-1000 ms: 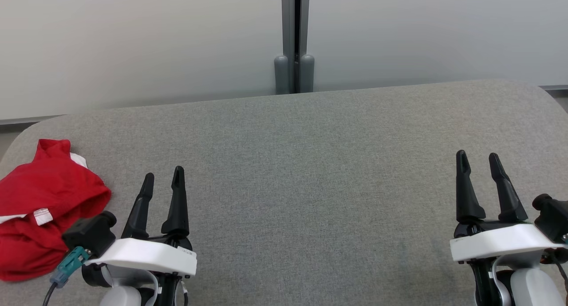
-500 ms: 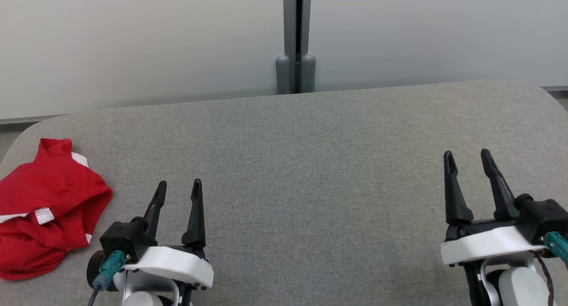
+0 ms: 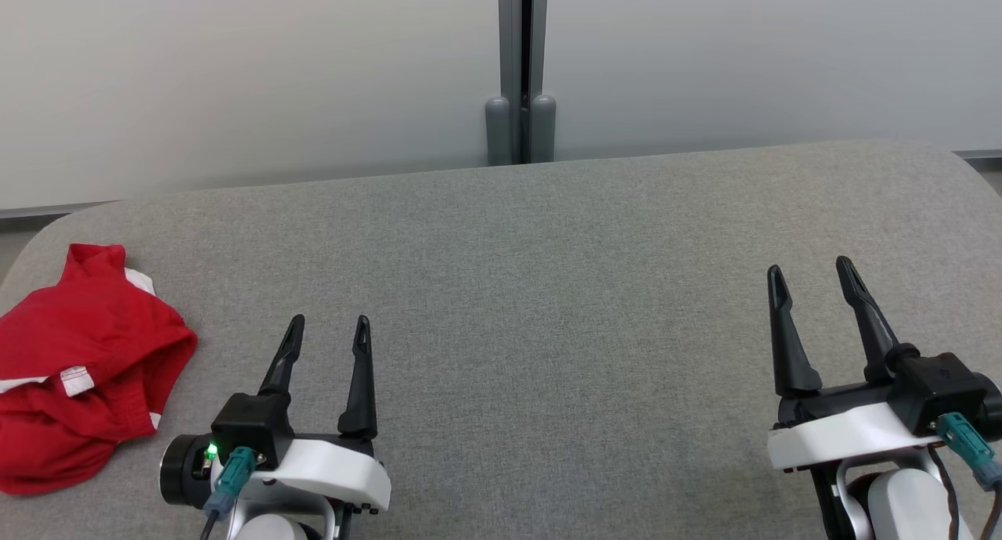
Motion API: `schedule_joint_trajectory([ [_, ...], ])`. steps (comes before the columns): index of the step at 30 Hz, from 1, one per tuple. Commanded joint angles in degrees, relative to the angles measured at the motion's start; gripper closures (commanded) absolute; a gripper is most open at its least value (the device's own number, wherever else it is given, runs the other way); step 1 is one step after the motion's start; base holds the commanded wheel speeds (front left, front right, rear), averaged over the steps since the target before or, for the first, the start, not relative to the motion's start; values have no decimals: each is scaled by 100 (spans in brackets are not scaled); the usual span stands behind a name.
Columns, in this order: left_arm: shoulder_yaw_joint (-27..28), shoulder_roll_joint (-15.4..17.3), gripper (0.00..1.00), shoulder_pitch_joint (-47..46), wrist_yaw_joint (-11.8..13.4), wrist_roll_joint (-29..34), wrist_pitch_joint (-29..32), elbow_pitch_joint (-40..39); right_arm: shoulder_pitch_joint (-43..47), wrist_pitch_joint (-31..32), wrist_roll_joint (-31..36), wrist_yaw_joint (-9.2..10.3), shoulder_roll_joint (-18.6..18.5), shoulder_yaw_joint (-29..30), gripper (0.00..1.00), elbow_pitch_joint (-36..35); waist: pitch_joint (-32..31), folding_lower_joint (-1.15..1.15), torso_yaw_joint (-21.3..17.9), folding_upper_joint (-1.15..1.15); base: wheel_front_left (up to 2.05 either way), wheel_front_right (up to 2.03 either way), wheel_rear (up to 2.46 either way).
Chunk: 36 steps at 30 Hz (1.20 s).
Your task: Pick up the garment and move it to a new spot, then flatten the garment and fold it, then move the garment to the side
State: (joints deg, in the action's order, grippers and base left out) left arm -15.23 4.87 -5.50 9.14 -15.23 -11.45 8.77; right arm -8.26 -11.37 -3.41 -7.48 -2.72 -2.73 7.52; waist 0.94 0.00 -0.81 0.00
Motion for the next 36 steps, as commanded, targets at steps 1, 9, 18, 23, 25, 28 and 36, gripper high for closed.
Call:
schedule_joint_trajectory([
  [1,-8,27,0,-115,29,110,-50,-49,-68,-63,18,-2,-19,-10,0,-32,1,0,11,0,0,0,0],
  [9,312,-126,0,30,-136,-37,-152,-58,-26,-161,-270,0,-21,-56,0,133,9,0,58,0,0,0,0],
  [18,604,-190,0,97,-399,-215,-233,256,-88,-248,-516,-1,-24,4,0,474,-13,0,61,0,0,0,0],
  [23,531,-191,0,65,-350,-221,-288,353,-129,-298,-390,-1,-25,-42,0,641,-24,0,45,0,0,0,0],
  [25,507,-189,0,50,-333,-174,-311,357,-146,-324,-329,-1,-25,-54,0,673,-24,0,41,0,0,0,0],
  [28,471,-189,0,27,-304,-85,-345,345,-152,-353,-217,-1,-26,-53,0,709,-25,0,43,0,0,0,0],
  [36,413,-186,0,65,-228,-71,-376,271,-138,-393,-57,-1,-25,-87,0,749,-41,0,304,0,0,0,0],
])
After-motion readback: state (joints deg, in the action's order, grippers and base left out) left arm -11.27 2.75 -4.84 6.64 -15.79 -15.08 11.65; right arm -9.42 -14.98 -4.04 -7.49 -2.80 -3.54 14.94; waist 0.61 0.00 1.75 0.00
